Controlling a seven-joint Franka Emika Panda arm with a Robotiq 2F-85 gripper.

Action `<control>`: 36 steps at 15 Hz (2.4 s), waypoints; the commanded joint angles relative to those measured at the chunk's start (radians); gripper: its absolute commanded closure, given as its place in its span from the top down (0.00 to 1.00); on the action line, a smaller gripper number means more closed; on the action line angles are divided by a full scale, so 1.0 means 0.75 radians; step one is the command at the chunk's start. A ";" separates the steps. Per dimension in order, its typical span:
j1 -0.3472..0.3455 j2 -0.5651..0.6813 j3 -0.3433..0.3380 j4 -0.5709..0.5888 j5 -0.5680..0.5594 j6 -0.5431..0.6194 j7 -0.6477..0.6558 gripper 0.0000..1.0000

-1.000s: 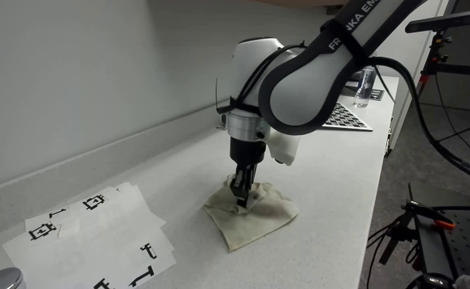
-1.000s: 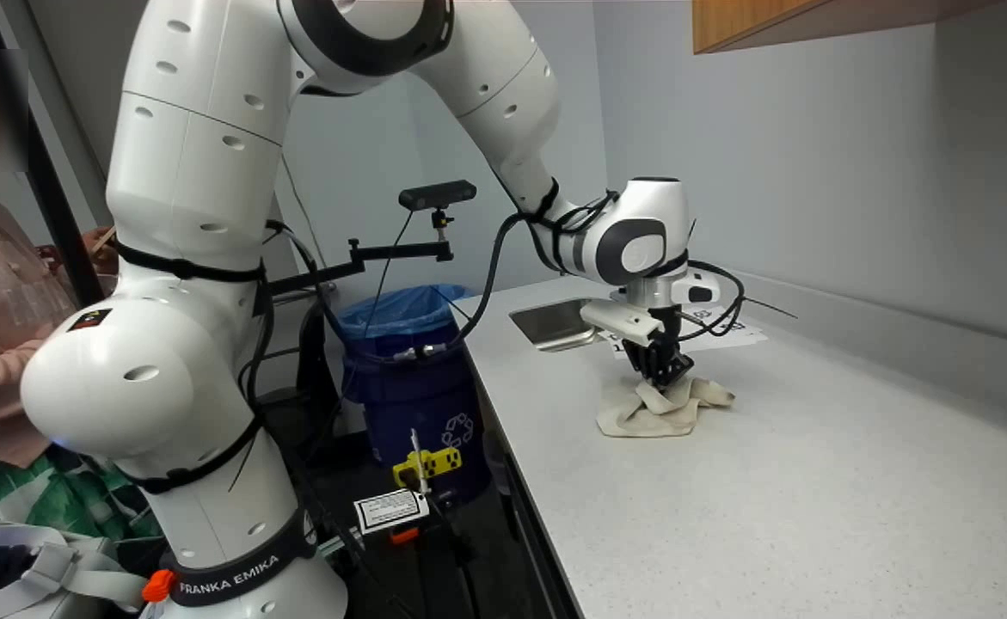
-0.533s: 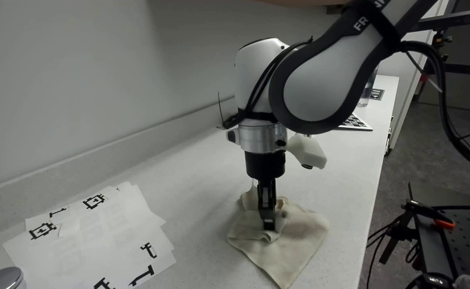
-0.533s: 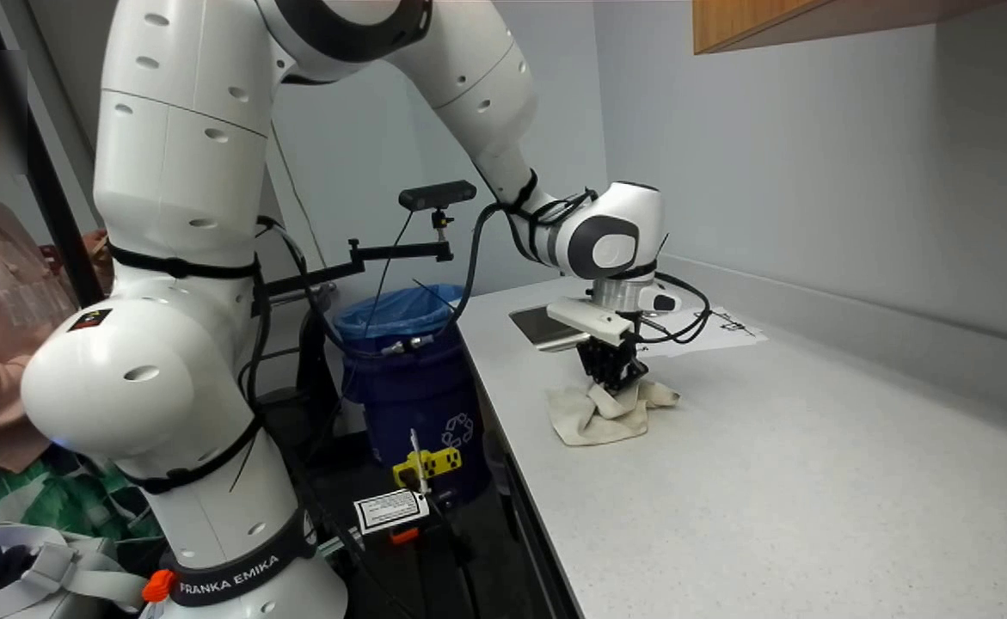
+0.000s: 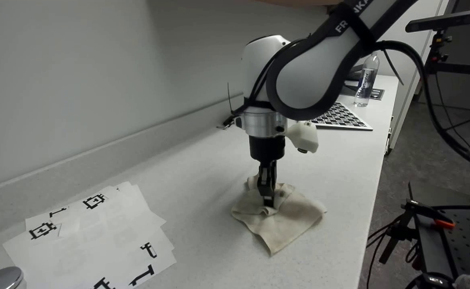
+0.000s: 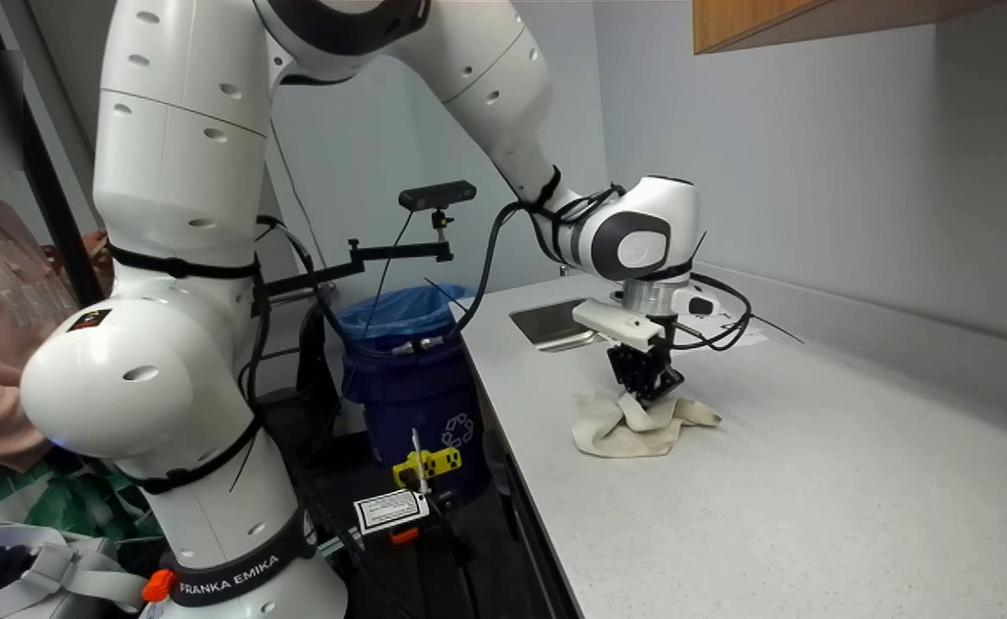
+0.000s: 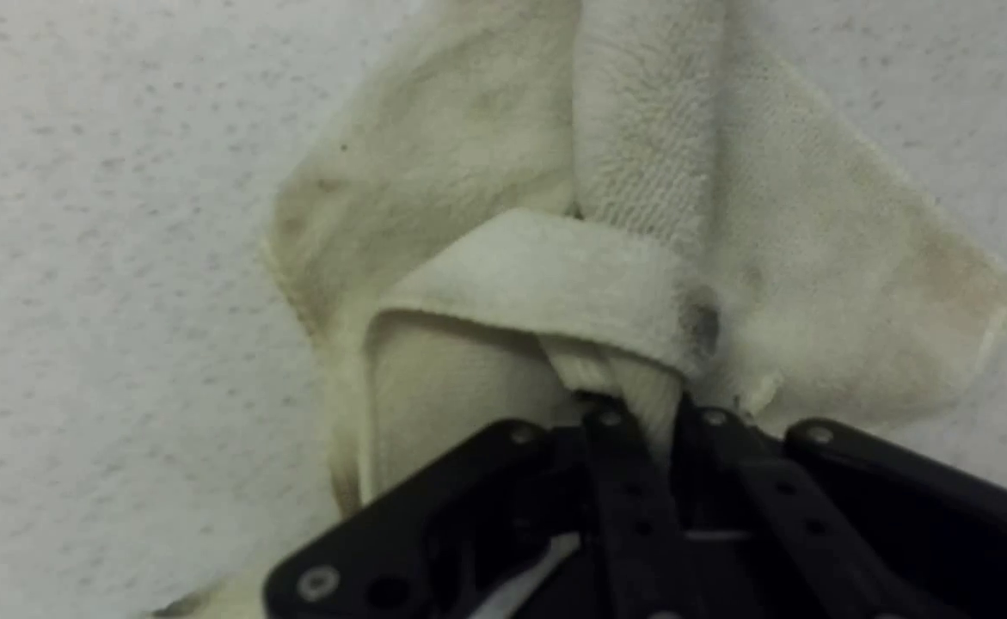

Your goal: Use the towel to wipe the counter

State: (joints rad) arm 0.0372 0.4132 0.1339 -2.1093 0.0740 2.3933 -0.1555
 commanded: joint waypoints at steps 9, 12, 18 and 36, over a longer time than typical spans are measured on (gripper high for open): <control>-0.080 0.069 -0.082 0.101 0.075 0.230 0.106 0.02; -0.042 0.119 -0.058 0.089 0.048 0.200 0.105 0.02; -0.012 0.107 0.037 0.051 0.069 0.036 0.014 0.02; 0.038 0.065 -0.048 0.086 -0.060 0.140 0.047 0.02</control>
State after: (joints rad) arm 0.0497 0.4354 0.1625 -2.0796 0.0871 2.4059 -0.1801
